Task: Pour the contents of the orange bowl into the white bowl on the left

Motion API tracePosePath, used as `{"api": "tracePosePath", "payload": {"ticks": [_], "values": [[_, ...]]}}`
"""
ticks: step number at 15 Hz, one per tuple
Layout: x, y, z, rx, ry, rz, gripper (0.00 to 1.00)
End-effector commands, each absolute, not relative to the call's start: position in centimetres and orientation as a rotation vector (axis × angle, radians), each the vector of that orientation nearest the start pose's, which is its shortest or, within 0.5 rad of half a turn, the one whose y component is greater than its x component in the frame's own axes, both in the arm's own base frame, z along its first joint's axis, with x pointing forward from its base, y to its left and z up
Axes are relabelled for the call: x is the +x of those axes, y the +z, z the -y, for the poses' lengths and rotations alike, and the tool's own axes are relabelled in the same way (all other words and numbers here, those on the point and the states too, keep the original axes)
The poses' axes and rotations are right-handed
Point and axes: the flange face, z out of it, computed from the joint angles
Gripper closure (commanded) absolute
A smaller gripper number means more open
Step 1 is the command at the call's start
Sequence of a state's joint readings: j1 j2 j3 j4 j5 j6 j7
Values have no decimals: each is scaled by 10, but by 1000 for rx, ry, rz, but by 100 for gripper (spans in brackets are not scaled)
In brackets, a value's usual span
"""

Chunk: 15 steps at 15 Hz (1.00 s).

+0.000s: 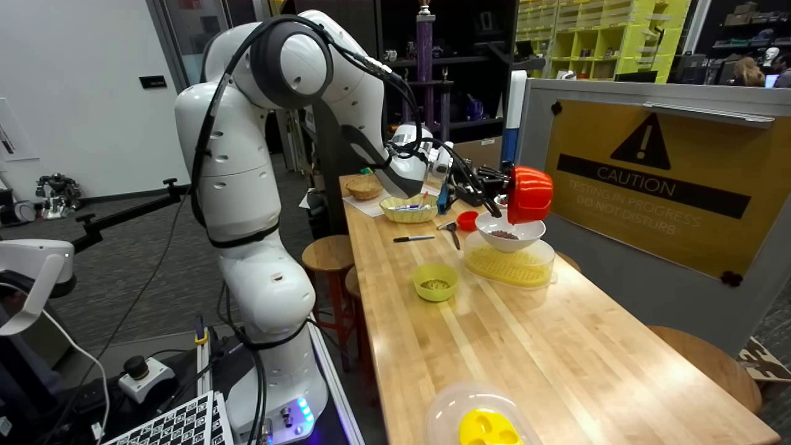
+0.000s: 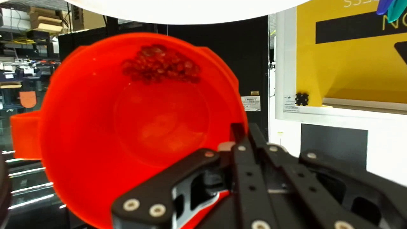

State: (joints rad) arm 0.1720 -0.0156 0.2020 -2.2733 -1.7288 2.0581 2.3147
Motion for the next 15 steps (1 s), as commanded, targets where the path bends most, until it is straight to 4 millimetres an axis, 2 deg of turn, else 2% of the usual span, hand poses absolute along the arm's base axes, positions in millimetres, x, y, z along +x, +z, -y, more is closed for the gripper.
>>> {"api": "tracePosePath", "payload": {"ticks": [1,15], "values": [[505,405,-150,-2493,-2317,-1084,99],[491,416,-172,-2383,-2452,-1119,99]]}}
